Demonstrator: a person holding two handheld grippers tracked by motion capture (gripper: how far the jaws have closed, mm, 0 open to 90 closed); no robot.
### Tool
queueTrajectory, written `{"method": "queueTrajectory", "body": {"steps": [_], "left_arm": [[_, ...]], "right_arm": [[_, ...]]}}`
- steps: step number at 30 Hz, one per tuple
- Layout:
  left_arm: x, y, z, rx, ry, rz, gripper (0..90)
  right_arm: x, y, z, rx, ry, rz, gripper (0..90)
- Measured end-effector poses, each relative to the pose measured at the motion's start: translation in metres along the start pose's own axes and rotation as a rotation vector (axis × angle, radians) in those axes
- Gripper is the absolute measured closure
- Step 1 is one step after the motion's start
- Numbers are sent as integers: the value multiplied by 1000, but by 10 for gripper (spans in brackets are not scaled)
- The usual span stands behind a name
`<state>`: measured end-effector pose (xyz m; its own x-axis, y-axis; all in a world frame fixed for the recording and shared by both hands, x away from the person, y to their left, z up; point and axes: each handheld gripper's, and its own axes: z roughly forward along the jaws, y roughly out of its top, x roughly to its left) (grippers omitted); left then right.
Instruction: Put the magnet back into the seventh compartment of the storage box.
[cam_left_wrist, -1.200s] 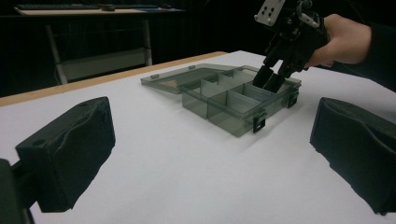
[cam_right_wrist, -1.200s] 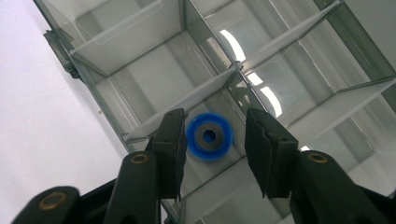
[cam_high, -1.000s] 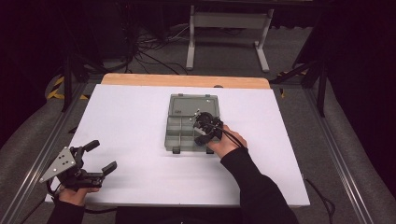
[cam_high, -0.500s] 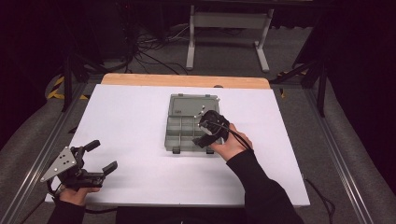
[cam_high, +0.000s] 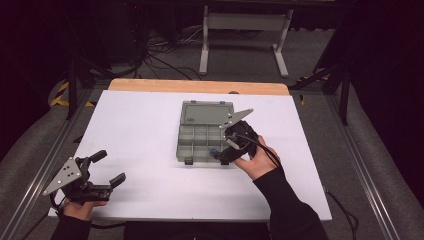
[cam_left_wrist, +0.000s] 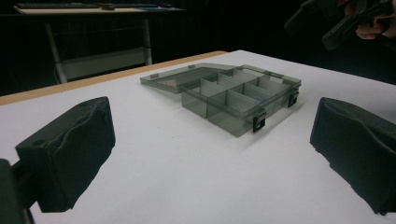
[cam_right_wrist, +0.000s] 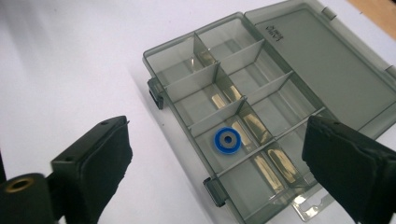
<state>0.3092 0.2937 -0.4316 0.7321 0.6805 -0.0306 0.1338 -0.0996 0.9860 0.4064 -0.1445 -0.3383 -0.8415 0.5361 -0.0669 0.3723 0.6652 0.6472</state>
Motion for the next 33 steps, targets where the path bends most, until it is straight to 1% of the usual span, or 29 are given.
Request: {"method": "queueTrajectory", "body": {"steps": [4,5,6,8,9,10,17,18,20,21,23,24,30,33], "left_arm": [[0,0,0,1,1,1,4],[0,0,1,1,1,1,4],[0,0,1,1,1,1,4],[0,0,1,1,1,2,4],[-1,0,1,1,1,2,4],[-1,0,1,1,1,1,4],[-1,0,0,-2,5,-3,4],[-1,0,0,-2,4,-1,4],[-1,0,0,-1,4,0,4],[-1,0,1,-1,5,-3,4],[-1,0,1,-1,5,-3,4],[-1,0,1,-1,5,-3,4],[-1,1,1,1,6,1,4],[-1,1,1,0,7,-3,4]], "right_arm": [[1,-9,-13,-54,-5,10,43],[1,-11,-16,-65,-7,9,35],[1,-11,-16,-65,-7,9,35],[2,-15,-22,-91,-7,9,28],[2,-18,-25,-105,-6,14,25],[2,-22,-30,-132,-6,16,22],[0,-40,-44,-218,-16,22,5],[0,-40,-44,-218,-16,22,5],[-1,-47,-47,-262,-17,20,2],[-2,-54,-50,-315,-17,12,2],[-2,-59,-52,-344,-22,9,2],[-2,-59,-52,-344,-22,9,2],[-3,-78,-58,-393,-18,13,3],[-1,-87,-62,-424,-35,10,3]]}}
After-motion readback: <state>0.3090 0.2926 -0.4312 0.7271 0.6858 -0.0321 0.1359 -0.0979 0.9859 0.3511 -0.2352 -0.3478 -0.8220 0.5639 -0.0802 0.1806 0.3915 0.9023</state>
